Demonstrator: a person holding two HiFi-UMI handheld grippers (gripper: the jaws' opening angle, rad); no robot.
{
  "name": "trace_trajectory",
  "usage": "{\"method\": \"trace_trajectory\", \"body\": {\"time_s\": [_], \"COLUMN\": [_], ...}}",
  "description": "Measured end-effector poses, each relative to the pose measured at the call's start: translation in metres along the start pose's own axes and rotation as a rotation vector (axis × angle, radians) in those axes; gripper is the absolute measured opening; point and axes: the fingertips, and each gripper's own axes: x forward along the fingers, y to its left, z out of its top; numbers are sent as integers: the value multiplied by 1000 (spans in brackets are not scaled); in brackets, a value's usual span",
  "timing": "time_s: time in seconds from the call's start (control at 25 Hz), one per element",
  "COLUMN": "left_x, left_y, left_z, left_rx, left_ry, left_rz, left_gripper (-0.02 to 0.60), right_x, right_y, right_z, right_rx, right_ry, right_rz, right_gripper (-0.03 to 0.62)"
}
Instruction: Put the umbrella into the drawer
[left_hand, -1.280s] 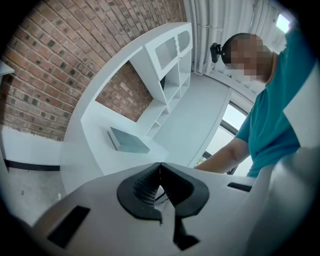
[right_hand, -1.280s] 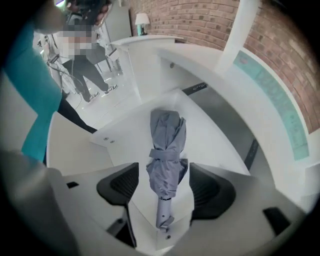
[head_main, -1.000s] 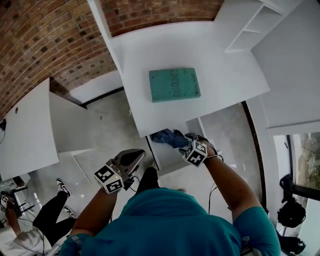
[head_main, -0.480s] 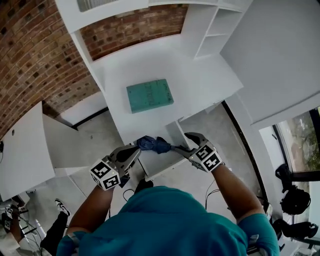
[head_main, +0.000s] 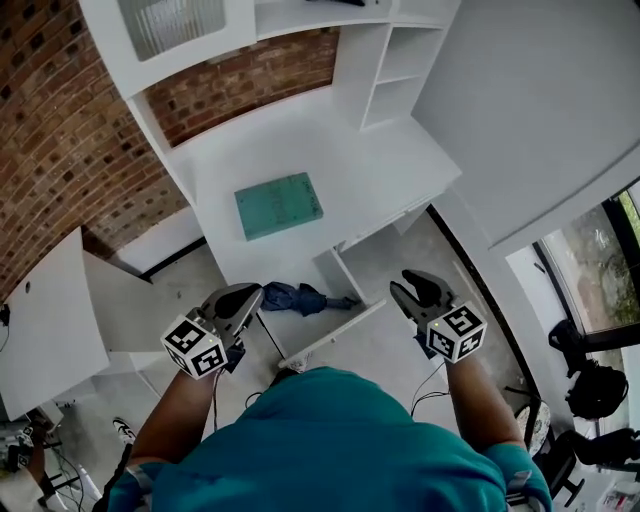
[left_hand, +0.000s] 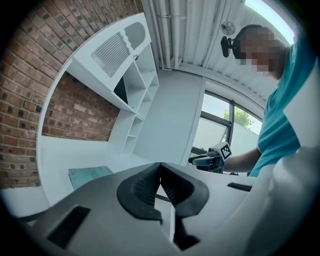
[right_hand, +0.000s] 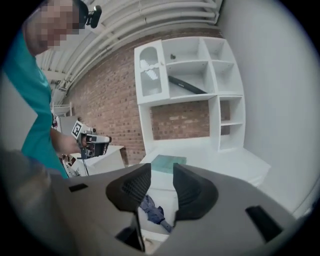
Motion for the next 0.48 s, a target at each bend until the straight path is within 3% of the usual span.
{"method": "trace_trajectory", "body": {"time_s": [0.24,0.48], "left_x": [-1,-3], "left_y": [-14,-25], "left_z": [17,20], "left_rx": [43,64], "left_ry": [-20,-27], "left_rz": [4,0], "left_gripper": [15,15], "right_x": [-36,-46], "right_y": [-10,2], "right_z": [19,16], "right_rx": [55,54], "right_ry": [-121,-142], "right_rz": [-54,-22], "right_gripper": [37,23]}}
